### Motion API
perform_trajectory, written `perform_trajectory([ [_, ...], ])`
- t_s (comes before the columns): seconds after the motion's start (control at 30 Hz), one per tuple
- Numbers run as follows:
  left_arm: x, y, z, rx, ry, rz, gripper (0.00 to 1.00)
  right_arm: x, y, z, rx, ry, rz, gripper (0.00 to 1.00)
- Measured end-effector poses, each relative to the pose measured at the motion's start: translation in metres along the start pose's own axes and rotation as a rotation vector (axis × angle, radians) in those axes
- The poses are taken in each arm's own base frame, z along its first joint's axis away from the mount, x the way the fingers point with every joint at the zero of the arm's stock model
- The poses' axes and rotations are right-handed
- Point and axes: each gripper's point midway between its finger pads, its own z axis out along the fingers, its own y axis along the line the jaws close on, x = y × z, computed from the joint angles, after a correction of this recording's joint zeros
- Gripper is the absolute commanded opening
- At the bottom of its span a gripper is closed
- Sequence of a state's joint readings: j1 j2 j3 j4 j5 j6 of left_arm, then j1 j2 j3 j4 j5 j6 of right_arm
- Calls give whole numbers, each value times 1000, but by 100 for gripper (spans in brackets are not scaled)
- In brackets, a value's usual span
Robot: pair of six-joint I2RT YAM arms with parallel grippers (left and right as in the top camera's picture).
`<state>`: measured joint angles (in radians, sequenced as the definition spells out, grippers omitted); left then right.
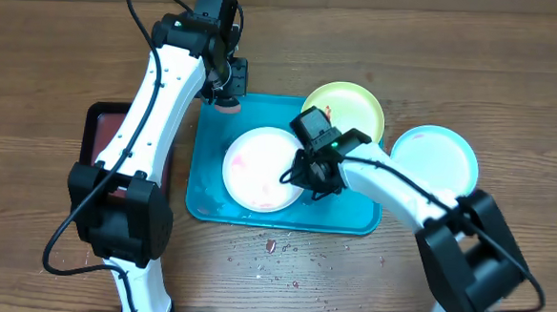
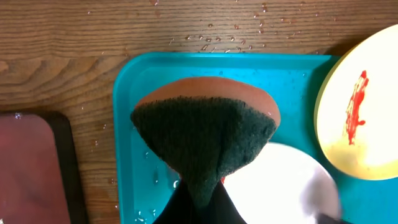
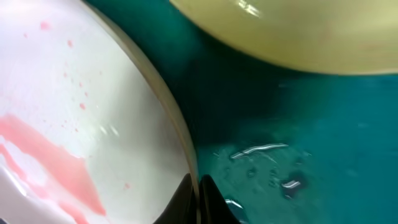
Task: Clean dirty plates on tray and stack at the side
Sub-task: 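Scrub the white plate again with the sponge in left gripper, then lift and tilt the white plate with right gripper to drain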
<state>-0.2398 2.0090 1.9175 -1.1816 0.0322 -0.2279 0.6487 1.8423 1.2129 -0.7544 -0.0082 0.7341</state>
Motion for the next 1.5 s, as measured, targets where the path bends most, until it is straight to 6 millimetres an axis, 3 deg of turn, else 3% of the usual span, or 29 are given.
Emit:
perform_trajectory([
  [0.27,25,5,18,-10,88,-3,4,8,22,-81,187,-392,-296,4],
  [0.53,30,4,22,-3,105,-4,4,9,30,-131,417,-751,-461,4],
  [0.67,30,4,22,-3,105,-4,4,4,34,-162,513,-945,-481,4],
  [0.87,30,4,22,-2,105,-4,4,0,36,-192,596,-1111,-478,4],
  [1.13,30,4,22,-2,105,-4,4,-1,35,-196,611,-1129,-479,4],
  [1.3,30,4,22,-1,106,-5,5,2,21,-166,556,-952,-460,4],
  [1.5,30,3,22,1,105,-5,4,-4,-14,-119,442,-613,-268,4],
])
